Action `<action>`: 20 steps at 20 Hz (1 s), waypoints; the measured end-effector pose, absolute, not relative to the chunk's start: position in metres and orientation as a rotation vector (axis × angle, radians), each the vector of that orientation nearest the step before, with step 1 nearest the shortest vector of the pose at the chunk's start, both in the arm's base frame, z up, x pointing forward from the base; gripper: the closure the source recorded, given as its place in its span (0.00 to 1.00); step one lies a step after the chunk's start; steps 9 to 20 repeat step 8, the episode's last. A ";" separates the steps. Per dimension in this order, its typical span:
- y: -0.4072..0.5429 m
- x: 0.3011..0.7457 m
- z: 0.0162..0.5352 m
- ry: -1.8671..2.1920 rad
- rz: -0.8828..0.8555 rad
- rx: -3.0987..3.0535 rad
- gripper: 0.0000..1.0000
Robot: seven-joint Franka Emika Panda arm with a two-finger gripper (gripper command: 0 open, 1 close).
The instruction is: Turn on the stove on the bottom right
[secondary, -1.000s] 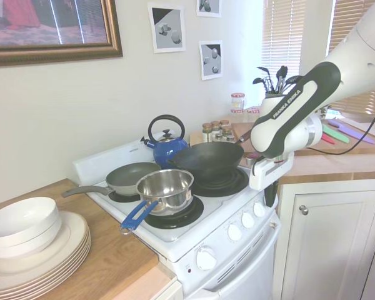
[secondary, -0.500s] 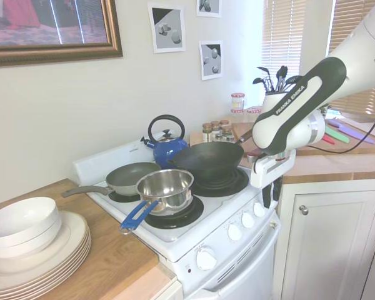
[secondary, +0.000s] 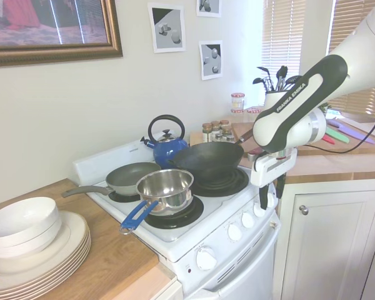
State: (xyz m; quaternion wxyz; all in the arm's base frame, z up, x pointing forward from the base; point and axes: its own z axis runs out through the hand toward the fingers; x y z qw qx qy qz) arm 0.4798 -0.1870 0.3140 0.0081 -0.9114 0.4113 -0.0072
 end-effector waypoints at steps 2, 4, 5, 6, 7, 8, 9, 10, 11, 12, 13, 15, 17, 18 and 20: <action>-0.187 0.480 0.315 1.289 -0.023 -2.842 0.00; -0.186 0.480 0.315 1.291 -0.023 -2.836 0.00; -0.186 0.480 0.315 1.290 -0.023 -2.835 0.00; -0.185 0.480 0.315 1.288 -0.023 -2.835 0.00; -0.185 0.480 0.315 1.287 -0.023 -2.835 0.00; -0.185 0.481 0.315 1.287 -0.023 -2.834 0.00; -0.185 0.481 0.315 1.287 -0.023 -2.834 0.00; -0.185 0.481 0.315 1.287 -0.023 -2.834 0.00; -0.185 0.481 0.315 1.287 -0.023 -2.834 0.00; -0.185 0.481 0.315 1.287 -0.023 -2.834 0.00; -0.185 0.481 0.315 1.287 -0.023 -2.834 0.00; -0.185 0.481 0.315 1.287 -0.023 -2.834 0.00; -0.185 0.481 0.315 1.287 -0.023 -2.834 0.00; -0.185 0.481 0.315 1.287 -0.023 -2.834 0.00; -0.185 0.481 0.315 1.287 -0.023 -2.834 0.00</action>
